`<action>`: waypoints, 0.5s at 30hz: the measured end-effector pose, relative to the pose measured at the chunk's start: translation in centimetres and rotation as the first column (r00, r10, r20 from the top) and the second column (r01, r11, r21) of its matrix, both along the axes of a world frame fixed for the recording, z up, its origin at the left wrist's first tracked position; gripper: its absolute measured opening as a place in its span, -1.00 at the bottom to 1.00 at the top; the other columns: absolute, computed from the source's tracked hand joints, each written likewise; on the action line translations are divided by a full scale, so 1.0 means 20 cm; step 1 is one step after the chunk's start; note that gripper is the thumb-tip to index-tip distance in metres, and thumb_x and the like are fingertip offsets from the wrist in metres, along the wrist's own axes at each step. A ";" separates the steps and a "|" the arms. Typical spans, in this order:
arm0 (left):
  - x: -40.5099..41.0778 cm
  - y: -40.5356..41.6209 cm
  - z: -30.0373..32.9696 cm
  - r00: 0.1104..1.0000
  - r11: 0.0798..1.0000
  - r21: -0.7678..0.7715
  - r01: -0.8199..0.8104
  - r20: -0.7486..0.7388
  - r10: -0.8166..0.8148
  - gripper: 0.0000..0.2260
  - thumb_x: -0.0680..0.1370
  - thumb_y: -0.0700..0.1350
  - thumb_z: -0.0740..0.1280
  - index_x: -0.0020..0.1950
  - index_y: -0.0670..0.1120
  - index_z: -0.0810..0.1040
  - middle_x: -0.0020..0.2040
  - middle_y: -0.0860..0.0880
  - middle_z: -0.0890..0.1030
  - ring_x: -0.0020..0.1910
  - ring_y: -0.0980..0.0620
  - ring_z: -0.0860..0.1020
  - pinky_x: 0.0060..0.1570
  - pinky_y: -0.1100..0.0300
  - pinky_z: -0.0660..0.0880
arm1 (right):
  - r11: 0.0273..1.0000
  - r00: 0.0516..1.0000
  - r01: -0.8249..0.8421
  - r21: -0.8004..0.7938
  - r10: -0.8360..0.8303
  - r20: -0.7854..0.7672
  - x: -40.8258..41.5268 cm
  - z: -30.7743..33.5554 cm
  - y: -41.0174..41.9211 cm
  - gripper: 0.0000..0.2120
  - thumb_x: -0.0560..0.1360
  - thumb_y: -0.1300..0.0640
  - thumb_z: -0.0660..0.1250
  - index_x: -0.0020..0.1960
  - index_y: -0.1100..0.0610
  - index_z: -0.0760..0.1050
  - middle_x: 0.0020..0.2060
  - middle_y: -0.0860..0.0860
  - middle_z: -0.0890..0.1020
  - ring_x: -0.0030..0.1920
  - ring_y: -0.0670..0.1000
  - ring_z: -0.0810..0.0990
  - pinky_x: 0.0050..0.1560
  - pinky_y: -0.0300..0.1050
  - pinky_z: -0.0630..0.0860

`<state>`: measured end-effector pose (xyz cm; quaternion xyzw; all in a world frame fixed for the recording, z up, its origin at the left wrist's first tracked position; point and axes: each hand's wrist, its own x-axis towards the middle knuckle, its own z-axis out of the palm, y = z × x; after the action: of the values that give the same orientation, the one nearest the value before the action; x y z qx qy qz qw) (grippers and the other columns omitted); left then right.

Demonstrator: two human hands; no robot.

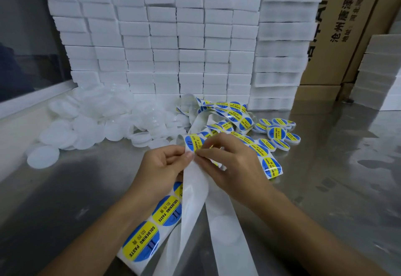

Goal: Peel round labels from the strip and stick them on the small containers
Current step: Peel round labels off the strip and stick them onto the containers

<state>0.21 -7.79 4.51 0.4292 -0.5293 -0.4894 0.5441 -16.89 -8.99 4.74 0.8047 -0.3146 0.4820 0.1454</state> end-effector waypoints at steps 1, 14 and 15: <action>0.00 0.00 0.00 1.000 1.000 -0.012 -0.005 0.010 0.005 -0.86 0.53 -0.19 0.38 0.04 -0.20 0.64 -0.12 -0.17 0.71 -0.11 -0.13 0.69 -0.08 0.06 0.63 | 1.000 1.000 -0.001 -0.020 0.001 -0.025 0.00 0.00 0.00 -0.93 0.49 0.16 0.46 -0.08 0.16 0.70 -0.14 0.05 0.65 -0.18 0.04 0.62 -0.25 -0.01 0.55; -0.02 0.02 0.01 0.985 0.965 -0.260 0.021 0.173 0.025 -0.86 0.55 -0.25 0.34 -0.20 -0.17 0.63 -0.33 -0.15 0.59 -0.39 0.13 0.51 -0.37 0.30 0.45 | 0.988 0.997 -0.002 0.156 -0.010 0.080 0.03 0.02 0.04 -0.91 0.50 0.21 0.38 -0.16 0.21 0.58 -0.29 0.02 0.59 -0.31 -0.04 0.51 -0.29 -0.12 0.48; -0.02 0.02 0.01 0.986 0.966 -0.257 0.010 0.166 0.034 -0.86 0.55 -0.25 0.35 -0.19 -0.16 0.64 -0.32 -0.11 0.62 -0.39 0.15 0.53 -0.38 0.34 0.45 | 0.960 0.977 -0.079 0.268 0.021 0.212 0.03 0.02 0.04 -0.92 0.49 0.22 0.38 -0.18 0.18 0.57 -0.31 -0.02 0.58 -0.32 -0.08 0.49 -0.28 -0.16 0.47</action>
<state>-0.24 -7.36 4.79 0.3982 -0.6300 -0.3751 0.5513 -16.23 -8.29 5.17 0.7701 -0.3715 0.5184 -0.0134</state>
